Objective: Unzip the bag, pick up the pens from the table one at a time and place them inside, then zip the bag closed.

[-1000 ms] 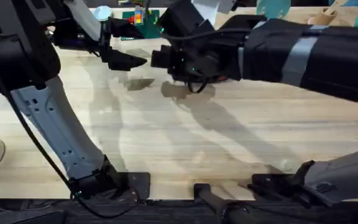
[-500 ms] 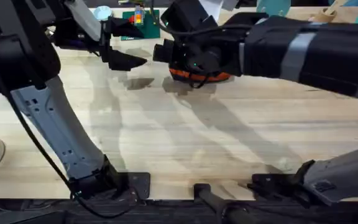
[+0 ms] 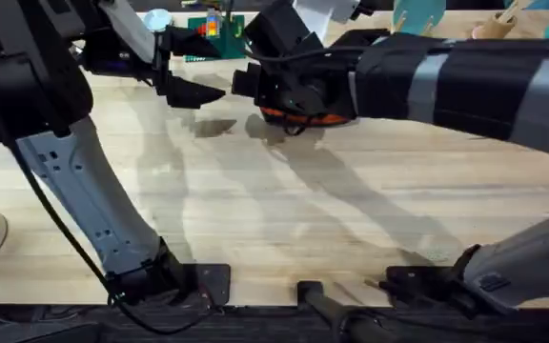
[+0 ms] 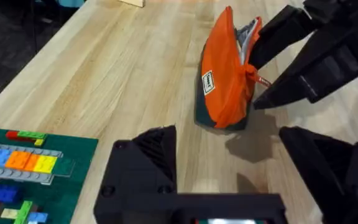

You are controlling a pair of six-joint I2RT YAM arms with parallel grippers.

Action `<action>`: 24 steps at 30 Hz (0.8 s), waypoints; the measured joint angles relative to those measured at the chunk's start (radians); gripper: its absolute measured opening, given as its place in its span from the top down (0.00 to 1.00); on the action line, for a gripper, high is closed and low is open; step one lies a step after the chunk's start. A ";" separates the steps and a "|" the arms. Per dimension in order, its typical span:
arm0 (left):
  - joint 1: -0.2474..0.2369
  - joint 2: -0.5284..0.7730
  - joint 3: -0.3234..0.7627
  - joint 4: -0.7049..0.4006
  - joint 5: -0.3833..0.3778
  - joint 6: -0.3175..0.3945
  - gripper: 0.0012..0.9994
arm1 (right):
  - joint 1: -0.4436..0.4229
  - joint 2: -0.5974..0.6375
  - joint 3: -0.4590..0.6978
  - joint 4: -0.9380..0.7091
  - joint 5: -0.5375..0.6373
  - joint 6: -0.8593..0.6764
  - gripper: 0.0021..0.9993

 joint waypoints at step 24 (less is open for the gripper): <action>0.000 0.000 0.000 0.000 0.000 0.000 0.00 | -0.021 0.031 0.000 0.004 0.000 0.000 0.67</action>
